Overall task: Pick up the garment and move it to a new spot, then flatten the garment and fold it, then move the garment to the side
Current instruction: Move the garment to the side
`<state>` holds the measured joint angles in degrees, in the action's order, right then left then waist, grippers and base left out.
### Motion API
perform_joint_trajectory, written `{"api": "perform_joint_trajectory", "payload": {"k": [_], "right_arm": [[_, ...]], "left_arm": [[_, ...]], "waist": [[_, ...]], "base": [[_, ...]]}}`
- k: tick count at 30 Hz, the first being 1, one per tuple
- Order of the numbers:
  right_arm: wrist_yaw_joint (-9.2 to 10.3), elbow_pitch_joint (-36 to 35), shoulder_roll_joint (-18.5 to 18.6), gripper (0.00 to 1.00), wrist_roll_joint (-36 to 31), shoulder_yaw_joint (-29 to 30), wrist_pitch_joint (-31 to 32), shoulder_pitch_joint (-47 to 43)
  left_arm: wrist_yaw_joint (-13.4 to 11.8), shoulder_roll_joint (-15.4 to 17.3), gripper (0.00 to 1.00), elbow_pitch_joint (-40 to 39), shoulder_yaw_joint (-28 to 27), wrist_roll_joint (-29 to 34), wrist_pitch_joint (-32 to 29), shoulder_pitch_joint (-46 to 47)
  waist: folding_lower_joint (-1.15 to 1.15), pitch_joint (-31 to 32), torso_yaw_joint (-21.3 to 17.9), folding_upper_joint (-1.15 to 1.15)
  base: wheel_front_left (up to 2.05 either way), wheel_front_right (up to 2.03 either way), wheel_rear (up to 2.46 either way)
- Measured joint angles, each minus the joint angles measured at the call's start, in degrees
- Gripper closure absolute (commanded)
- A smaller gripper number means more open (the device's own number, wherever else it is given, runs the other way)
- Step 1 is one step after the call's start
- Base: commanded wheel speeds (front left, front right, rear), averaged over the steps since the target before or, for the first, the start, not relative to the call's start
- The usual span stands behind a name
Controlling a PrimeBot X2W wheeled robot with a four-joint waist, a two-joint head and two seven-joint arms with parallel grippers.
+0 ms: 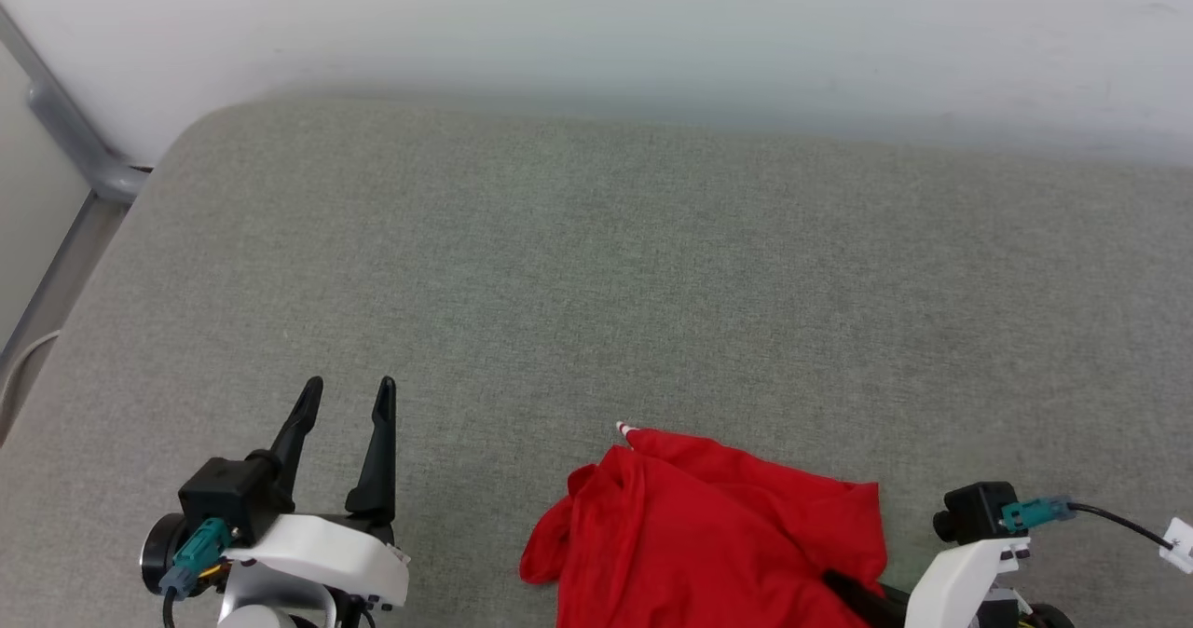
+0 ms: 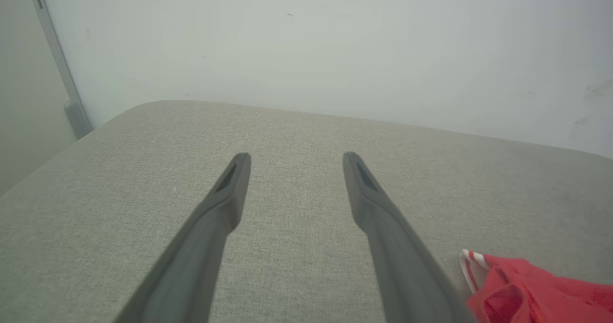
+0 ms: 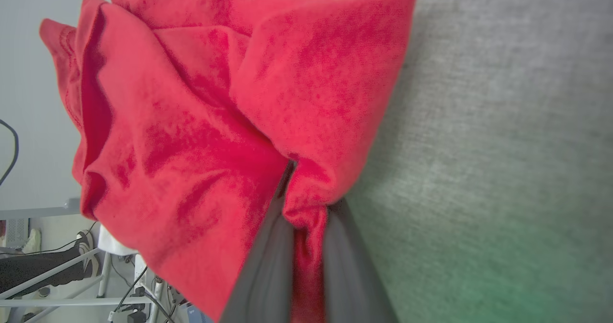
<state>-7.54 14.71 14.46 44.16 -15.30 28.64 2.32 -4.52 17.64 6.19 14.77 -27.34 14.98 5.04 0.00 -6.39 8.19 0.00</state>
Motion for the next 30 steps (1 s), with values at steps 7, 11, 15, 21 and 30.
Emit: {"api": "perform_joint_trajectory", "payload": {"k": [7, 11, 15, 21, 30], "right_arm": [[0.02, -2.41, 4.55, 1.0, -2.97, 1.63, -1.2, -0.13], [0.02, -4.15, 6.62, 1.0, -4.94, 4.78, -0.2, -0.34], [0.02, -6.03, 7.66, 1.0, -7.09, 8.26, 1.27, -0.09], [0.03, -7.71, 6.9, 1.0, -11.39, 10.9, 3.78, 4.67], [0.01, -5.75, 3.81, 1.0, -22.28, 19.22, 3.6, 17.09]], "left_arm": [[-0.1, -0.25, 0.0, -0.22, -0.14, 1.09, 0.01, -2.38], [-0.52, -0.41, 0.0, -1.4, -0.24, 1.56, 0.01, -3.36], [-0.57, -0.32, 0.0, -3.1, -0.47, 2.0, 0.08, -3.71], [-0.43, 0.7, 0.0, -5.91, -0.68, 2.48, -0.09, -3.38], [0.98, 4.85, 0.0, -13.99, -0.53, 4.59, -3.35, 2.76]], "waist": [[0.0, 3.07, -2.48, 0.0], [0.0, 3.68, -5.52, 0.0], [0.0, 3.4, -9.48, 0.0], [0.0, 1.26, -16.56, 0.0], [0.0, -8.06, -24.52, 0.0]], "base": [[0.0, 0.0, 0.0], [0.0, 0.0, 0.0], [0.0, 0.0, 0.0], [0.0, 0.0, 0.0], [0.0, 0.0, 0.0]]}}
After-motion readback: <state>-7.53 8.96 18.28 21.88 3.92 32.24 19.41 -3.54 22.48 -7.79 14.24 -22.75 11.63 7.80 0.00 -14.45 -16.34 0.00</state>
